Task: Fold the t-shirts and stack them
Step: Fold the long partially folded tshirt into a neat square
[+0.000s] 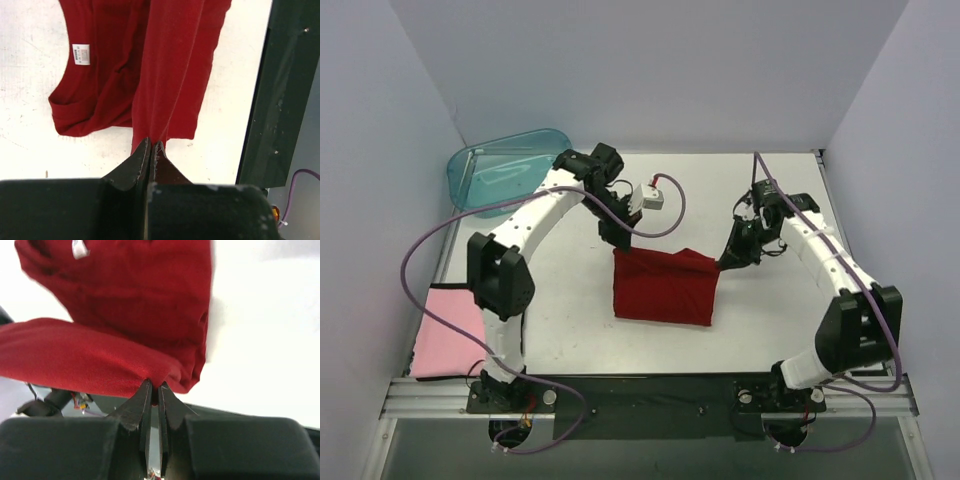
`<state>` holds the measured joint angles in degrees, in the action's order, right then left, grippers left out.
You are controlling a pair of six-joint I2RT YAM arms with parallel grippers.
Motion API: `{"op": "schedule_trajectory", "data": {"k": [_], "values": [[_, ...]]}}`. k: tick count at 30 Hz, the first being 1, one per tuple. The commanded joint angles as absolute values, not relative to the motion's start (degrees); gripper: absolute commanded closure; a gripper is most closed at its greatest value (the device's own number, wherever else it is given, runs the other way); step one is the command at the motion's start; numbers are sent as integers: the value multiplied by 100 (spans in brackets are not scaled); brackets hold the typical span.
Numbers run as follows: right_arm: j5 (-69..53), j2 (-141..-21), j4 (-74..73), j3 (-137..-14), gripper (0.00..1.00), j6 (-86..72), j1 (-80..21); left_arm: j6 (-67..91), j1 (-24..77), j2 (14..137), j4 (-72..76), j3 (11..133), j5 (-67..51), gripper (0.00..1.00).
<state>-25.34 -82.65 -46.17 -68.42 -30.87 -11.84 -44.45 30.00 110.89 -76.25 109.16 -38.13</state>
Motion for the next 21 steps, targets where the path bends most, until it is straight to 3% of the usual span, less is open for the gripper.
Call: {"op": "schedule_trajectory", "data": {"k": [1, 9, 13, 14, 15, 16, 17, 21], "values": [[-2320, -9043, -4114, -7163, 100, -2803, -783, -3991, 2909, 11862, -7700, 11794, -3577, 100], [-1995, -10239, -3692, -7795, 100, -2944, -580, -3358, 2777, 13069, -6963, 12691, -3094, 100], [-2082, -10766, -3551, -8103, 99, -3015, -571, -2981, 2742, 13271, -6434, 12621, -2691, 84], [-2092, -10949, -3525, -8164, 90, -3041, -571, -2910, 2716, 13298, -6260, 12621, -2637, 80], [-2092, -11029, -3507, -8304, 77, -3041, -571, -2726, 2707, 13307, -6180, 12612, -2498, 70], [-2083, -11196, -3498, -8375, 72, -3024, -554, -2638, 2664, 13289, -5996, 12612, -2444, 66], [-2031, -11241, -3489, -8559, 69, -3015, -536, -2419, 2637, 13280, -5898, 12604, -2365, 59], [-1925, -11400, -3533, -9209, 62, -2778, -475, -1734, 2356, 13123, -5459, 12604, -2242, 48]]}}
